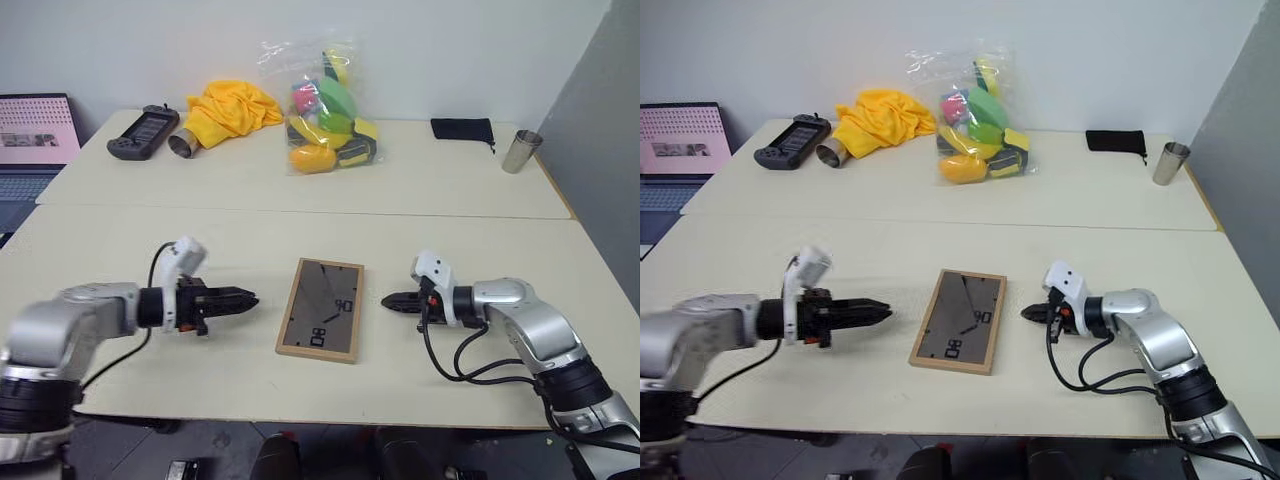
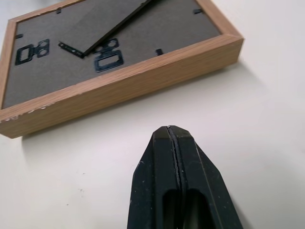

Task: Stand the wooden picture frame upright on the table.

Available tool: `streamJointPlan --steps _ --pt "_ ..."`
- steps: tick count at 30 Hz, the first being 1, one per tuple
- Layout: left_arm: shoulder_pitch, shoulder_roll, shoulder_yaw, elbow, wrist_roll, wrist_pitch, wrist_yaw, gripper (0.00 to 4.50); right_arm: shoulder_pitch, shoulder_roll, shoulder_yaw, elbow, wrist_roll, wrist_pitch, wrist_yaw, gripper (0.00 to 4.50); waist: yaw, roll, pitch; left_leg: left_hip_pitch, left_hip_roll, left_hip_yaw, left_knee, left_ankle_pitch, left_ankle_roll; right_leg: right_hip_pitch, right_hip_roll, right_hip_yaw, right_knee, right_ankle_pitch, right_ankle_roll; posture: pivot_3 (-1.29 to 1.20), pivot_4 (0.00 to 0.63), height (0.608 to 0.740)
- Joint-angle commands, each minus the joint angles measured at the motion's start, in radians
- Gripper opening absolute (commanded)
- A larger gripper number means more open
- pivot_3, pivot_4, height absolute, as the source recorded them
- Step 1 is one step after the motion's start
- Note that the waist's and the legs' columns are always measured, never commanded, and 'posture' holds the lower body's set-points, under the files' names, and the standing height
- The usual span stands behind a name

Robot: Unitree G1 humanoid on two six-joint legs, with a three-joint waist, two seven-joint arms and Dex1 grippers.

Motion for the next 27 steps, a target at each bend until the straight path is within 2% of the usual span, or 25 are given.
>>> streamJointPlan --steps 1,4,12,19,27 --pt "-0.091 -0.037 -0.007 0.11 -0.08 0.182 0.01 2.26 0.007 0.009 -0.006 -0.03 0.001 -0.017 -0.013 0.0 0.0 0.0 0.0 0.0 0.0 0.0 0.0 0.0 0.0 0.0 0.0 0.0 0.0 0.0 0.0 0.0 0.15 0.74" --pt "-0.137 -0.053 -0.047 0.172 -0.095 0.256 -0.003 2.87 0.014 0.016 -0.005 -0.052 0.004 0.001 -0.026 0.0 -0.001 0.0 0.0 0.0 0.0 0.0 0.0 0.0 0.0 0.0 0.0 0.0 0.0 0.002 -0.003 0.0 0.15 0.74" --pt "-0.1 -0.044 -0.145 0.189 -0.074 0.256 -0.038 4.49 0.039 0.033 0.005 -0.114 0.013 0.041 -0.055 0.0 -0.006 0.0 0.0 0.0 0.0 -0.001 0.0 0.0 0.0 -0.001 0.0 0.0 0.001 0.002 -0.005 0.0 0.15 0.74" --pt "-0.103 -0.087 -0.211 0.237 -0.031 0.217 -0.02 4.49 0.013 0.081 0.043 -0.109 0.004 0.052 -0.08 0.0 -0.004 0.0 0.0 0.0 0.0 -0.001 0.0 0.0 0.0 -0.001 0.0 0.0 0.001 0.002 -0.005 0.0 0.15 0.74" --pt "-0.121 -0.184 -0.259 0.296 0.024 0.134 -0.003 4.49 -0.047 0.182 0.113 -0.028 -0.041 0.02 -0.107 0.0 0.009 0.005 -0.004 0.001 -0.001 -0.001 0.0 0.0 0.0 0.001 0.0 0.0 0.001 0.002 -0.004 0.0 0.15 0.74"
